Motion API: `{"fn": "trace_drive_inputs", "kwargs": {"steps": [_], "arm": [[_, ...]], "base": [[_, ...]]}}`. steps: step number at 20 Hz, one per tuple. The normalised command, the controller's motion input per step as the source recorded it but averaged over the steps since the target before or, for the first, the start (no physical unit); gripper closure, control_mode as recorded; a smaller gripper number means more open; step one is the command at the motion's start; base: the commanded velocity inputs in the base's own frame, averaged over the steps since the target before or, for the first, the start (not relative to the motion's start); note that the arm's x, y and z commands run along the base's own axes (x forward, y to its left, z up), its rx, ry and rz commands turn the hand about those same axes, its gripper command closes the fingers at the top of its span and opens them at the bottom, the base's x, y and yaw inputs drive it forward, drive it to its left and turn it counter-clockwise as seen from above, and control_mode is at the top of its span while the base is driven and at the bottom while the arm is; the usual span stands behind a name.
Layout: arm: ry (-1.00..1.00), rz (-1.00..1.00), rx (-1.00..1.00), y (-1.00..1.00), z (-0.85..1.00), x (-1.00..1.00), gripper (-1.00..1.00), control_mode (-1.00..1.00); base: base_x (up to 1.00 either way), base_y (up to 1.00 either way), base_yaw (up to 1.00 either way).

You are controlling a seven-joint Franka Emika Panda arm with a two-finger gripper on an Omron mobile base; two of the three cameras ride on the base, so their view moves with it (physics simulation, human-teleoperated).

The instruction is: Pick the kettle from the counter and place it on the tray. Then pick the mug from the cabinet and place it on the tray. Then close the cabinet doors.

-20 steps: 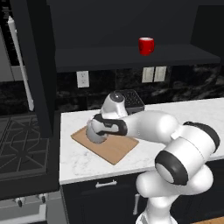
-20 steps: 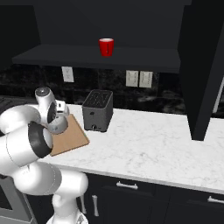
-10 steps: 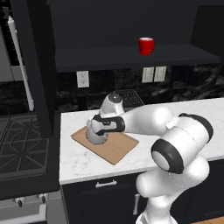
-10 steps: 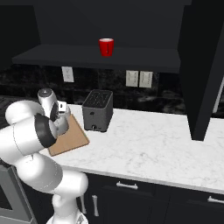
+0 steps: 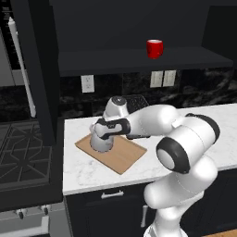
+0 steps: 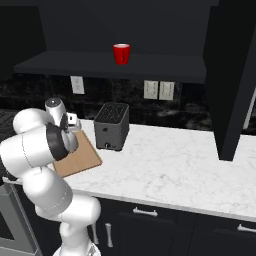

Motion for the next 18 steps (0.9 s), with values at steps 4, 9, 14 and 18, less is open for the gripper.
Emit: {"fn": "trace_drive_inputs", "kwargs": {"steps": [4,9,14,18], "arm": [[0.0,0.0,0.0,0.06,-0.1,0.03,-1.0,-1.0],[0.0,0.0,0.0,0.0,-0.04,-0.02,-1.0,-1.0],[-0.04,0.0,0.0,0.0,0.03,0.0,-1.0,-1.0],[-0.05,0.0,0.0,0.0,0.15,-0.05,-1.0,-1.0]], "base": [[0.0,0.0,0.0],[0.0,0.0,0.0],[0.0,0.0,0.0],[0.0,0.0,0.0]]}}
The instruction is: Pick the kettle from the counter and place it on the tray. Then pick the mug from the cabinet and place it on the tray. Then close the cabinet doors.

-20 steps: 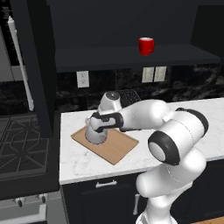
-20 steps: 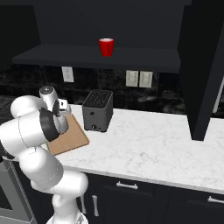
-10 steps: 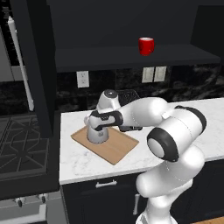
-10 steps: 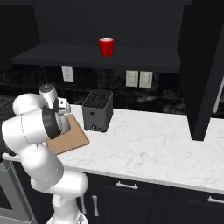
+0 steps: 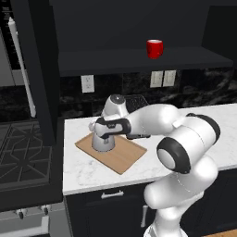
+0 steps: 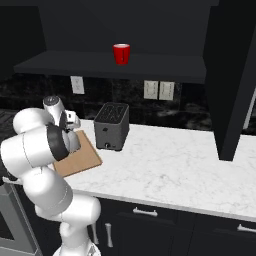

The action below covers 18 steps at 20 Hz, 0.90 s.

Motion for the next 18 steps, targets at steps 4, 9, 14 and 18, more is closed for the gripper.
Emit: {"fn": "trace_drive_inputs", "kwargs": {"steps": [4,9,14,18], "arm": [[-0.05,0.0,0.0,-0.01,0.3,-0.36,-1.0,-1.0],[-0.05,-0.06,0.0,-0.08,0.37,-0.48,-1.0,-1.0],[0.0,-0.02,0.0,-0.17,0.43,-0.39,-1.0,-1.0],[0.0,-0.02,0.0,-0.23,0.52,-0.35,-1.0,-1.0]], "base": [[0.0,0.0,0.0],[0.0,0.0,0.0],[0.0,0.0,0.0],[0.0,0.0,0.0]]}}
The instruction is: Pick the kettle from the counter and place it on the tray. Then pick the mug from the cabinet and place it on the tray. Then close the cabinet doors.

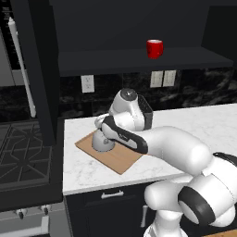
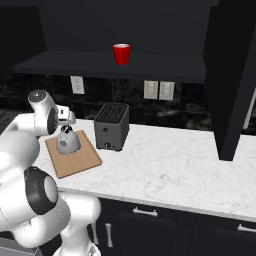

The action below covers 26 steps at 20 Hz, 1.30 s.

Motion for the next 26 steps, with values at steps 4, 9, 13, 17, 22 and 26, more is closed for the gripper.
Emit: {"fn": "trace_drive_inputs", "kwargs": {"steps": [4,9,13,17,22,26], "arm": [[0.0,-0.03,0.0,-0.29,0.51,-0.21,-1.0,-1.0],[0.0,-0.05,0.0,-0.34,0.53,-0.13,-1.0,-1.0],[0.0,-0.1,0.0,-0.41,0.53,-0.07,-1.0,-1.0],[0.0,-0.09,0.03,-0.46,0.52,-0.07,-1.0,-1.0],[-0.08,-0.09,0.06,-0.54,0.43,-0.14,-1.0,-1.0],[-0.04,-0.06,0.06,-0.61,0.3,-0.12,-1.0,-1.0]], "base": [[0.0,0.0,0.0],[0.0,0.0,0.0],[0.0,0.0,0.0],[0.0,0.0,0.0],[0.0,0.0,0.0],[0.0,0.0,0.0]]}}
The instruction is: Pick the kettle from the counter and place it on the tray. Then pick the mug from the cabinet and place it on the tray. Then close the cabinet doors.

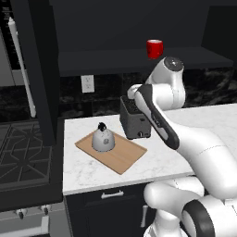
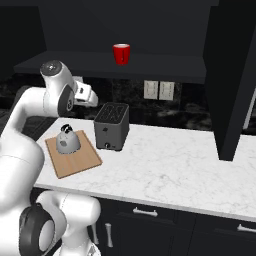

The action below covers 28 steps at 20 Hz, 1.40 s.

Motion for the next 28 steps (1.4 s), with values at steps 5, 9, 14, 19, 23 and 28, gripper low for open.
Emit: {"fn": "trace_drive_inputs", "kwargs": {"steps": [5,9,14,19,23,28], "arm": [[-0.01,-0.01,0.1,-0.57,0.41,-0.07,-1.0,-1.0],[0.01,-0.01,0.13,-0.47,0.36,0.01,-1.0,-1.0],[-0.02,0.0,0.04,-0.33,0.3,0.0,-1.0,-1.0],[-0.06,0.0,0.0,-0.33,0.44,-0.02,-1.0,-1.0],[-0.01,0.0,0.0,-0.24,0.51,-0.05,-1.0,-1.0],[-0.09,0.03,0.0,-0.2,0.34,0.19,-1.0,-1.0]], "base": [[0.0,0.0,0.0],[0.0,0.0,0.0],[0.0,0.0,0.0],[0.0,0.0,0.0],[0.0,0.0,0.0],[0.0,0.0,0.0]]}}
